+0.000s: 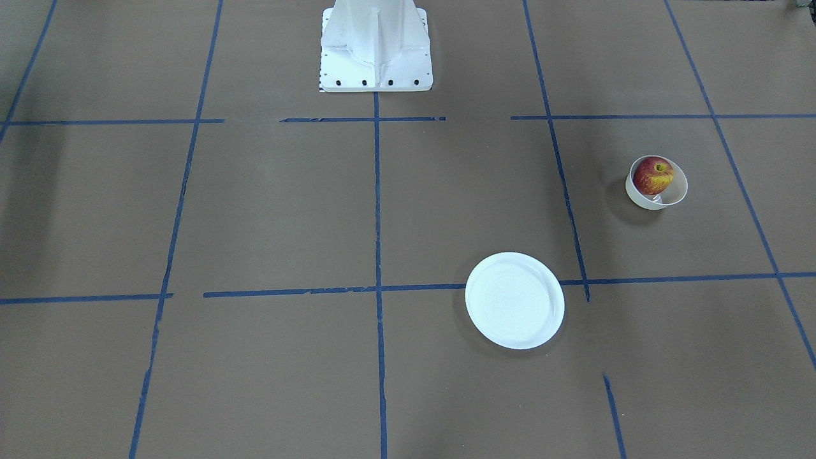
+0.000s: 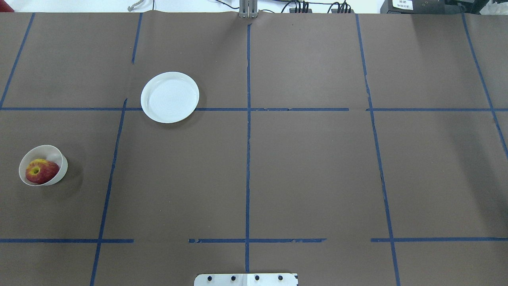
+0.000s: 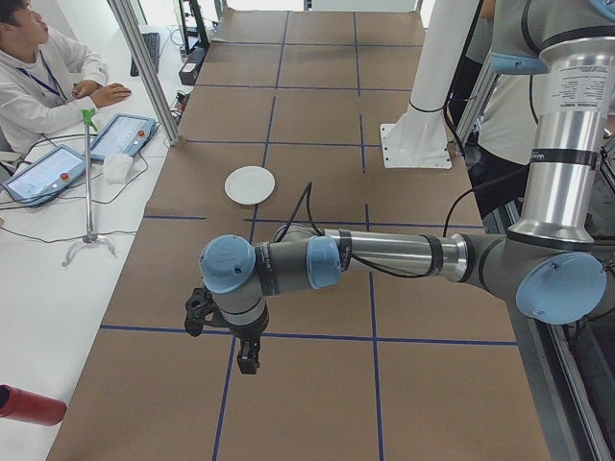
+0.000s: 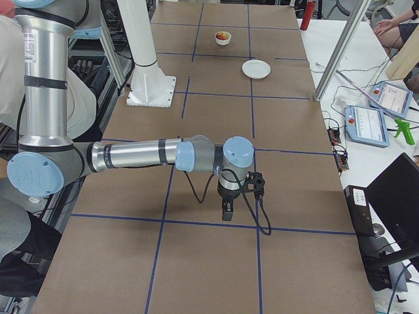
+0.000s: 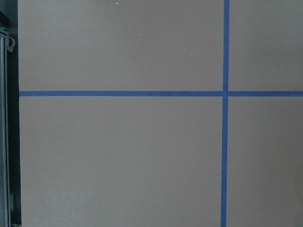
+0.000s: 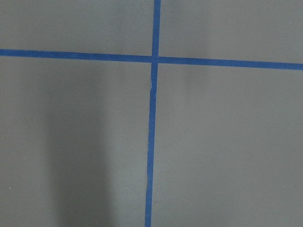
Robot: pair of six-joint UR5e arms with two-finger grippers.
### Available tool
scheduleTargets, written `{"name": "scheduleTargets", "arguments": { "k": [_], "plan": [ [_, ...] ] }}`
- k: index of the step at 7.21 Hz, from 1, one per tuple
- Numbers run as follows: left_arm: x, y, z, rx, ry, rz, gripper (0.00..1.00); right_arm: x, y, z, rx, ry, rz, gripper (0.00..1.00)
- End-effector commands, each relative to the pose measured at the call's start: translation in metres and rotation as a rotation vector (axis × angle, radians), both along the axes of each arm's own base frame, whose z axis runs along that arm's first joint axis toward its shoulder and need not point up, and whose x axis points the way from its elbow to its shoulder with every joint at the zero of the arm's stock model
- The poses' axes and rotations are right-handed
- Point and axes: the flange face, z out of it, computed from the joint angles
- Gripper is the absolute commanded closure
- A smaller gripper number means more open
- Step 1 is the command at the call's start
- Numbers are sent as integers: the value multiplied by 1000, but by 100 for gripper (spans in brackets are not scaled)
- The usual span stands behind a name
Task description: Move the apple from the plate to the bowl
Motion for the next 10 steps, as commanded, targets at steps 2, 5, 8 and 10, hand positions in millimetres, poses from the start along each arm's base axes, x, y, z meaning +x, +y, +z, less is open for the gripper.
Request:
{"name": "scheduleTargets", "arguments": {
  "k": [2, 5, 8, 10],
  "plan": [
    [0, -2, -4, 12, -5, 4, 0, 0, 0, 0, 0, 1, 0, 0],
    [0, -2, -4, 25, -7, 6, 0, 0, 0, 1, 0, 1, -1, 0],
    [-2, -3, -3, 44, -27, 8, 0, 0, 0, 1, -1, 1, 0, 0],
    [-2, -3, -2, 40, -28, 6, 0, 0, 0, 0, 1, 1, -1, 0]
  ]
}}
